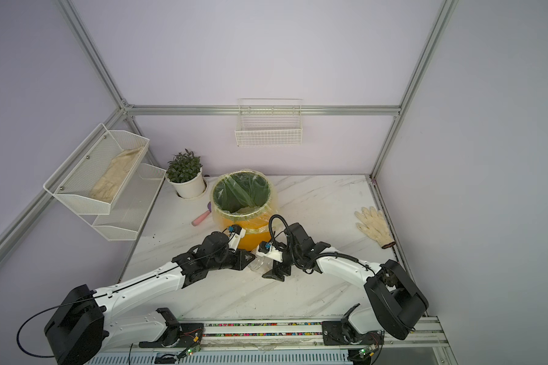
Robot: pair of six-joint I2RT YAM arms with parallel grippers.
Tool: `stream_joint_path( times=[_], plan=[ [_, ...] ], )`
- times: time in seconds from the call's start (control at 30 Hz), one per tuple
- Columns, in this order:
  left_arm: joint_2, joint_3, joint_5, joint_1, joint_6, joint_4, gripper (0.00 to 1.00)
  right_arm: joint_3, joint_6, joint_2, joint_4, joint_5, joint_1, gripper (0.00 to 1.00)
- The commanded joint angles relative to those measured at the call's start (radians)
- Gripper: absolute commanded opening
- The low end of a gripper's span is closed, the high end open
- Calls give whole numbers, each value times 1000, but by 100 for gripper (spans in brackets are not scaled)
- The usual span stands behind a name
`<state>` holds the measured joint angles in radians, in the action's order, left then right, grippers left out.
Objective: Empty expired oatmeal from jars
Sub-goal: Place the jar at the center of the board.
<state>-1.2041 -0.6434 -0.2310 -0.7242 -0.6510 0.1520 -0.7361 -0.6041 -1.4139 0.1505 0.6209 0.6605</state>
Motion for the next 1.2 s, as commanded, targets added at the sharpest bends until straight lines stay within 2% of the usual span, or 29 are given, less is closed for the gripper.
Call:
stream_joint_path(
  times=[0.0,0.2,0.23,0.3,0.47,0.5,0.53,1.03,1.17],
  plan=[
    [14,-46,-61,-11,-8,-67,0,-62,9,-17,-86,30,18,6],
    [14,-53,-68,-16,-7,-67,0,-113,6,-85,-34,12,48,9],
    [18,-55,-62,-18,-7,-66,0,-123,6,-97,-25,8,50,14],
    [26,-56,-42,-20,-10,-58,0,-136,10,-114,-9,-1,53,34],
    [49,-61,-17,-22,-9,-42,0,-127,27,-97,-22,-19,52,65],
    [57,-63,-8,-22,-8,-33,0,-117,27,-81,-25,-19,53,77],
    [65,-70,6,-22,-6,-17,0,-110,22,-67,-24,-21,53,96],
    [88,-216,209,-24,-11,349,0,-125,50,139,211,-149,24,97],
    [50,-283,254,-24,-18,461,0,-139,67,168,259,-173,-47,97]
  ],
)
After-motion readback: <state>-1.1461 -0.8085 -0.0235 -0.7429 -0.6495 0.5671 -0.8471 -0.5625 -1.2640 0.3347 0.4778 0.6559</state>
